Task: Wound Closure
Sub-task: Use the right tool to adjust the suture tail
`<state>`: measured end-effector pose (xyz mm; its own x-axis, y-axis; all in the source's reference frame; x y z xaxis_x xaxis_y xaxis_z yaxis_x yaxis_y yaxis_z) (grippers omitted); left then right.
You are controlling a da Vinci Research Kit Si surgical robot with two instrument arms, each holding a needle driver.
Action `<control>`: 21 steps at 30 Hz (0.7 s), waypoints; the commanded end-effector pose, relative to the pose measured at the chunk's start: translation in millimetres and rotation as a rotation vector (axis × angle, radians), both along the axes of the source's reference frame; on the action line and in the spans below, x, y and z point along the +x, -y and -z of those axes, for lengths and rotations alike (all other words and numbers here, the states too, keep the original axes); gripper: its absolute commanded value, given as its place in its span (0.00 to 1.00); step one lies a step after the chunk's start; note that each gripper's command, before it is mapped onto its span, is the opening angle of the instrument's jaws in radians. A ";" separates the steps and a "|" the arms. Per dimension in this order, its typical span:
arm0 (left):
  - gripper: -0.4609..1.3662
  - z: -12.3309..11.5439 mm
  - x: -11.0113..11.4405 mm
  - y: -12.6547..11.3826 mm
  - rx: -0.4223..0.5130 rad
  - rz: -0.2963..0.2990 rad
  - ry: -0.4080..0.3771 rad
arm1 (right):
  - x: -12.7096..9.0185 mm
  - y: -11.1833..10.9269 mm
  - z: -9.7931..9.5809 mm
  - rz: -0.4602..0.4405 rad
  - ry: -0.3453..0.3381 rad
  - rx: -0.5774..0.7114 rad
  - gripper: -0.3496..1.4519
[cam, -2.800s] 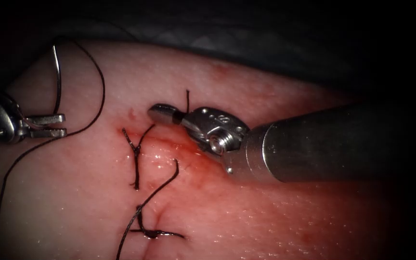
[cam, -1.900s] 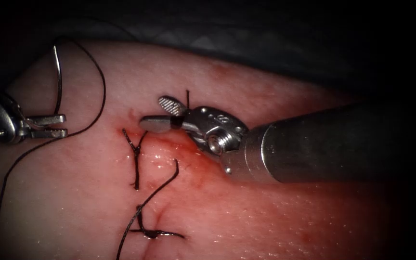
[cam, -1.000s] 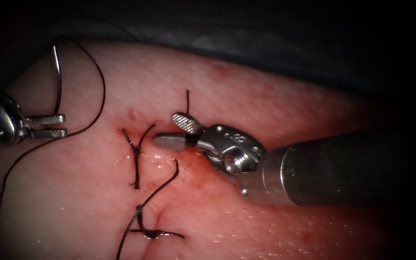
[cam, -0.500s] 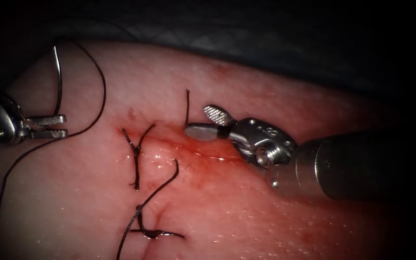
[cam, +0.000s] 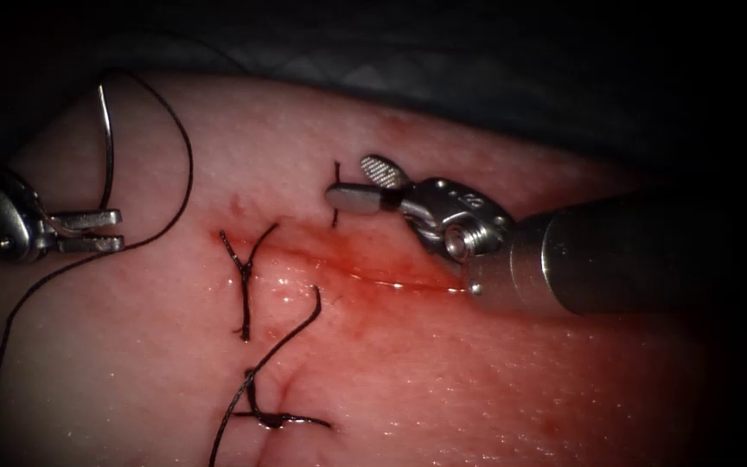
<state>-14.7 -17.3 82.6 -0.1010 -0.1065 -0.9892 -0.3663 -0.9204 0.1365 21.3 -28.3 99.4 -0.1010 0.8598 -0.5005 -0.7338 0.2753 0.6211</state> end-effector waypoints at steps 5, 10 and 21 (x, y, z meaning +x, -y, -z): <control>0.06 -0.1 -0.1 0.1 0.000 -0.006 -0.001 | 1.0 -0.1 -1.0 0.009 -0.010 -0.002 0.74; 0.06 -0.1 -0.1 0.0 0.000 -0.006 -0.001 | 2.1 0.1 -1.8 0.018 -0.014 -0.001 0.73; 0.06 0.0 -0.1 0.0 0.001 -0.006 -0.001 | 2.3 0.8 -1.6 0.039 -0.037 0.066 0.00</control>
